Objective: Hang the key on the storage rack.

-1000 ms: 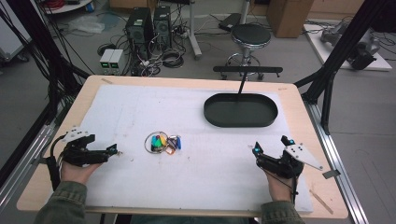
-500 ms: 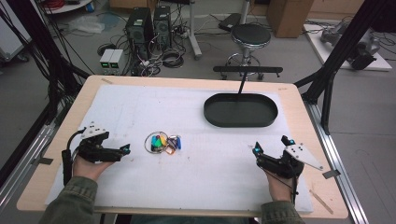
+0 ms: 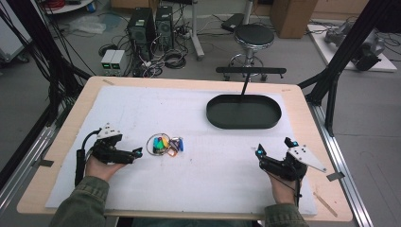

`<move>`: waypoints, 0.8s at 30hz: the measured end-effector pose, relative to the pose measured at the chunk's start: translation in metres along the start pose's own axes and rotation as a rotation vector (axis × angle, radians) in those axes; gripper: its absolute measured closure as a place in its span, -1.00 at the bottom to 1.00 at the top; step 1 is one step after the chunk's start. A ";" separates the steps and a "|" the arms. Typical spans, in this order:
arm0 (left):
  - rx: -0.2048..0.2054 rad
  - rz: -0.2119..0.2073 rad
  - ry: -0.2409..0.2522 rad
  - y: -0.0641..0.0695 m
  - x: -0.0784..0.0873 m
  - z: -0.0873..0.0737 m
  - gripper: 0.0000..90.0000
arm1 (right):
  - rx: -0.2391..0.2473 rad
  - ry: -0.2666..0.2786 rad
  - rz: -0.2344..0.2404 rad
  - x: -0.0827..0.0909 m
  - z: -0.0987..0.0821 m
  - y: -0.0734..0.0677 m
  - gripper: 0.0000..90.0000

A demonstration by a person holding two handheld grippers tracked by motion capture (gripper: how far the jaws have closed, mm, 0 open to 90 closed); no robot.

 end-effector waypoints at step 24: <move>-0.048 -0.086 -0.088 0.019 -0.031 0.019 -0.96 | 0.003 -0.002 -0.002 0.000 0.000 -0.001 -0.99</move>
Point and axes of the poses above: each handheld gripper's, and its own axes: x roughly backward along the jaws, z roughly out of its top, y roughly to its right, the point moved 2 cm from there along -x, roughly forward along the jaws, and after that the axes turned 1 degree about x, right-handed, at the moved point
